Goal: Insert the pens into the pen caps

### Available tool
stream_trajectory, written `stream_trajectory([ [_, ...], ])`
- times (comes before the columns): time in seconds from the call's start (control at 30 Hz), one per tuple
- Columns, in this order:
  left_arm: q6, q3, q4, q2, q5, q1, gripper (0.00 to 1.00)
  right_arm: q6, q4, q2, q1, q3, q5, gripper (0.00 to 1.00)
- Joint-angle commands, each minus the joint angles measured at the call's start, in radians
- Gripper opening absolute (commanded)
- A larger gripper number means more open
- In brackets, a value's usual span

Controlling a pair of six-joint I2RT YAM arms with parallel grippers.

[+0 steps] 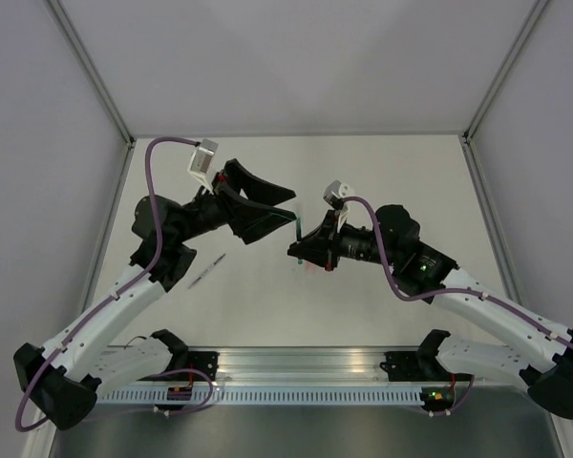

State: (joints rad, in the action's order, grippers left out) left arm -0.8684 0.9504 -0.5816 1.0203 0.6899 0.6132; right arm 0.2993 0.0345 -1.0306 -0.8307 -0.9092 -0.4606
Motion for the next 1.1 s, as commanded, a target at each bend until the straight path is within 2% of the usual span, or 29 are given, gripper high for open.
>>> stream_trajectory([
  [0.0,0.115,0.051,0.167,-0.064,-0.032,0.005,0.87,-0.008,-0.018,0.027,0.010,0.056,0.054,0.00],
  [0.03,0.144,0.057,0.213,-0.074,-0.050,0.006,0.98,-0.002,-0.019,0.030,0.010,0.073,0.083,0.00],
  [0.13,0.276,0.088,0.496,-0.109,-0.191,0.007,1.00,0.038,-0.034,0.012,0.010,0.134,0.169,0.00],
  [0.2,0.341,0.073,0.599,-0.137,-0.382,0.007,1.00,0.070,-0.085,-0.026,0.010,0.156,0.236,0.00],
  [0.23,0.354,0.026,0.635,-0.149,-0.436,0.007,1.00,0.102,-0.112,-0.034,0.010,0.164,0.305,0.00],
  [0.37,0.379,-0.145,0.663,-0.203,-0.668,0.007,1.00,0.132,-0.143,-0.072,0.013,0.211,0.419,0.00],
  [0.43,0.378,-0.241,0.652,-0.223,-0.725,0.007,1.00,0.141,-0.142,-0.108,0.013,0.242,0.454,0.00],
  [0.63,0.405,-0.387,0.588,-0.230,-0.774,0.005,1.00,0.169,-0.137,-0.227,0.015,0.305,0.503,0.00],
  [0.8,0.404,-0.429,0.551,-0.226,-0.791,0.003,0.99,0.221,-0.139,-0.307,0.018,0.325,0.551,0.00],
  [1.07,0.417,-0.433,0.601,-0.290,-0.846,0.003,0.99,0.254,-0.159,-0.420,0.028,0.276,0.594,0.00],
])
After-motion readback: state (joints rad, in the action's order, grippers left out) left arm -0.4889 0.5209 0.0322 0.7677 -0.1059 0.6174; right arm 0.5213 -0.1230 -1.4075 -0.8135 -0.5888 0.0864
